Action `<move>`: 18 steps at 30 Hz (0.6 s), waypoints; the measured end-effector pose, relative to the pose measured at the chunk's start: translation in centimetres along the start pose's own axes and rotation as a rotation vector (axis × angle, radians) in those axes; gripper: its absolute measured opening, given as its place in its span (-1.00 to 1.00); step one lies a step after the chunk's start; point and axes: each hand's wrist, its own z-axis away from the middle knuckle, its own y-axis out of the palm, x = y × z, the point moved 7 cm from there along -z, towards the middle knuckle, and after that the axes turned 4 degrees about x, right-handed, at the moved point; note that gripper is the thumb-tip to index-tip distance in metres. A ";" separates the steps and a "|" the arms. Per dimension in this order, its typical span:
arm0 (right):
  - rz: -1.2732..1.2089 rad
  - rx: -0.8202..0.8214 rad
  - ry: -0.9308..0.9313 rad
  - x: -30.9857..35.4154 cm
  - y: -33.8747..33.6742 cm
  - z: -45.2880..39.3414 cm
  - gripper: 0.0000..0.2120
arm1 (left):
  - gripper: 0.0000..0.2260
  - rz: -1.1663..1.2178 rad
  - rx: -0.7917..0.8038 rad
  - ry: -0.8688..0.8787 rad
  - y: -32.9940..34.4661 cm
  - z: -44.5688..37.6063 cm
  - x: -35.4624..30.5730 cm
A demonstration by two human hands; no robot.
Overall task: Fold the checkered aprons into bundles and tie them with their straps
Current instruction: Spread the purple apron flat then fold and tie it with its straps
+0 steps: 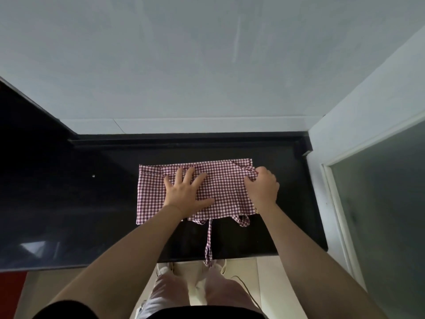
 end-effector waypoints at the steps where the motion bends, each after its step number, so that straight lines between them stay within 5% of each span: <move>1: -0.069 0.019 0.024 0.0 -0.2 -0.1 -0.84 | -0.33 0.062 -0.074 -0.031 -1.2 -0.2 0.1; 4: -0.244 0.126 0.129 -0.4 -0.3 -0.1 -0.83 | -0.57 0.195 -0.224 -0.160 -3.4 -0.9 1.3; 9: -0.355 0.436 0.285 -0.4 0.2 -0.1 -0.86 | -0.78 0.206 -0.195 -0.249 -4.4 -1.9 2.8; 15: -0.161 0.427 0.198 -0.1 0.1 -1.1 -0.94 | -0.85 0.161 -0.189 -0.230 -6.0 -2.5 3.5; 18: -0.063 0.393 0.156 -0.1 0.7 -0.9 -0.78 | -0.87 0.209 -0.215 -0.261 -6.0 -2.5 3.4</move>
